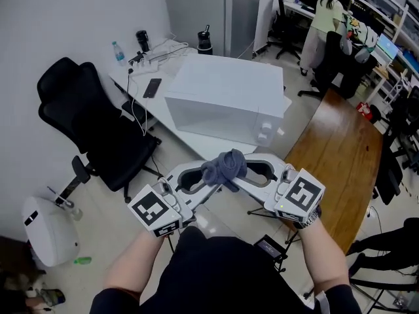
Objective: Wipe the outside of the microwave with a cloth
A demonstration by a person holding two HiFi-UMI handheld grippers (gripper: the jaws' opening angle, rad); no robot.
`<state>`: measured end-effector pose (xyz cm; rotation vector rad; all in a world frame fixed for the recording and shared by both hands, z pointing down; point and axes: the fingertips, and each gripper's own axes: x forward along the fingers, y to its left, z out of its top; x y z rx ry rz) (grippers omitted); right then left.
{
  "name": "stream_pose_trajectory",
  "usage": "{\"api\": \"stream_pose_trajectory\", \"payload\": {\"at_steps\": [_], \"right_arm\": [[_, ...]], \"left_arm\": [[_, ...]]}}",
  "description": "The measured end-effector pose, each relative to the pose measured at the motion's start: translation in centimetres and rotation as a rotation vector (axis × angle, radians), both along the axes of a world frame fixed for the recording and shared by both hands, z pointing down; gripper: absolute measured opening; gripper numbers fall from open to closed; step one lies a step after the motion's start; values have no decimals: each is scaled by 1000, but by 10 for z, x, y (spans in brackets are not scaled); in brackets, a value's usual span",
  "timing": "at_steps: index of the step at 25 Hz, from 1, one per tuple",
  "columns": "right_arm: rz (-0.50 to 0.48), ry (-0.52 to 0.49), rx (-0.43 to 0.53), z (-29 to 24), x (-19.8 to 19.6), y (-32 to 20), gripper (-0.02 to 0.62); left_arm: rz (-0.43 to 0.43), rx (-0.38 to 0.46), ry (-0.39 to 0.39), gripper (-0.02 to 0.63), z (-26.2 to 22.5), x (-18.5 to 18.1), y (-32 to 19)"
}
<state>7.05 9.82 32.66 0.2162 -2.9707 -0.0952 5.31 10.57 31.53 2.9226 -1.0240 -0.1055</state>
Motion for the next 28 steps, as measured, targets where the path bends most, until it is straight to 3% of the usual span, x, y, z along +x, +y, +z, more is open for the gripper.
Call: {"api": "stream_pose_trajectory", "payload": {"at_steps": [6,10,14,28], "right_arm": [[117,61,14,18,-26,-40,113],[215,55,24,19,-35,-75,2],[282,47,26,19,-52,-116,0],[503,-22,40,-2,-109,-251,1]], "left_arm": [[-182,-3,-48,78,19,-61,-34],[-293,-8,-108,78,36,-102,-63],[-389,-30,-145,78,58,-150,-99],[-545,-125,-275,78,140,-292,-213]]}}
